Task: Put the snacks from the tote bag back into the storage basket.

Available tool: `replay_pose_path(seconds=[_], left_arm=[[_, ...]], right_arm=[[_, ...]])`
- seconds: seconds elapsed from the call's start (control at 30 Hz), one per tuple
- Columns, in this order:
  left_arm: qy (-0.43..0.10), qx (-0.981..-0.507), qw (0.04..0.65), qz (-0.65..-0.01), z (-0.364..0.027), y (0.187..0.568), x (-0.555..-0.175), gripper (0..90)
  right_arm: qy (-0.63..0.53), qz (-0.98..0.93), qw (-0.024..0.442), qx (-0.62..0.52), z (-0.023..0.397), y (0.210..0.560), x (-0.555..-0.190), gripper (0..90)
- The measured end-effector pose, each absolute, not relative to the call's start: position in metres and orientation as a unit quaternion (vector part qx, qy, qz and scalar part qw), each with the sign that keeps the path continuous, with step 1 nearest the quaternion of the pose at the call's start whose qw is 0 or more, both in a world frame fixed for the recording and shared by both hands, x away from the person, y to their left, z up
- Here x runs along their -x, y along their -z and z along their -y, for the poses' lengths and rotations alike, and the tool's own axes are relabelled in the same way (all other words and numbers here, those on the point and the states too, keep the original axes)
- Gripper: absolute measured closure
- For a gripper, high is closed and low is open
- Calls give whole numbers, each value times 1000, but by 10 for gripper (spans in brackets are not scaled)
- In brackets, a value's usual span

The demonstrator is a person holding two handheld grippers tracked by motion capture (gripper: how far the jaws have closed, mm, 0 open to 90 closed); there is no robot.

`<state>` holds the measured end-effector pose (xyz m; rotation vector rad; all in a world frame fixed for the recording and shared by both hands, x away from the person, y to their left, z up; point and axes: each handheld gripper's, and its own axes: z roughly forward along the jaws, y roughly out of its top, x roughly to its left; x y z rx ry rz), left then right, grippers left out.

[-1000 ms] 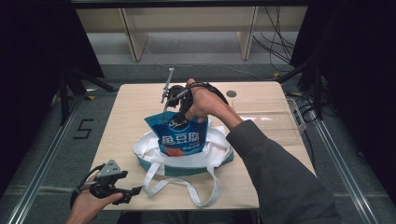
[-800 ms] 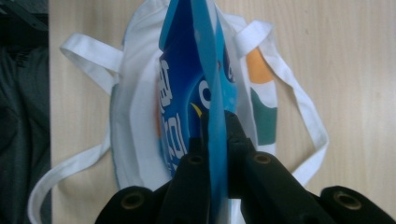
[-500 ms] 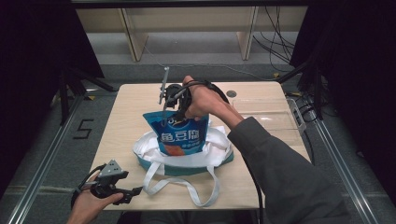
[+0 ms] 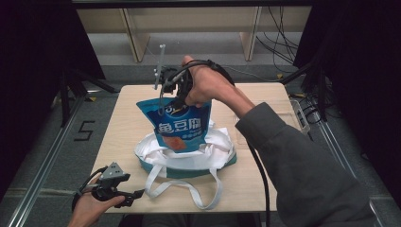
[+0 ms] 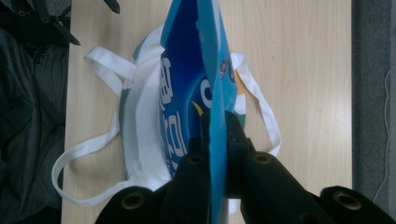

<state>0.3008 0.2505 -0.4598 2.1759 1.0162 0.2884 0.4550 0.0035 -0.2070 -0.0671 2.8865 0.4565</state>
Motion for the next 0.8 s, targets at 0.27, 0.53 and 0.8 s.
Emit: replay_pose_path(seconds=[0.27, 0.53, 0.8], left_arm=[[-112, -842, 352, -392, -251, 460, -301, 188], [-117, -845, 351, -386, -251, 460, -302, 189], [-119, -847, 349, -382, -253, 460, -304, 188]], right_arm=[[-142, -981, 130, 17, 27, 189, -454, 900], [-115, -984, 133, -29, 71, 191, -460, 900], [-109, -982, 140, -64, 115, 191, -470, 900]])
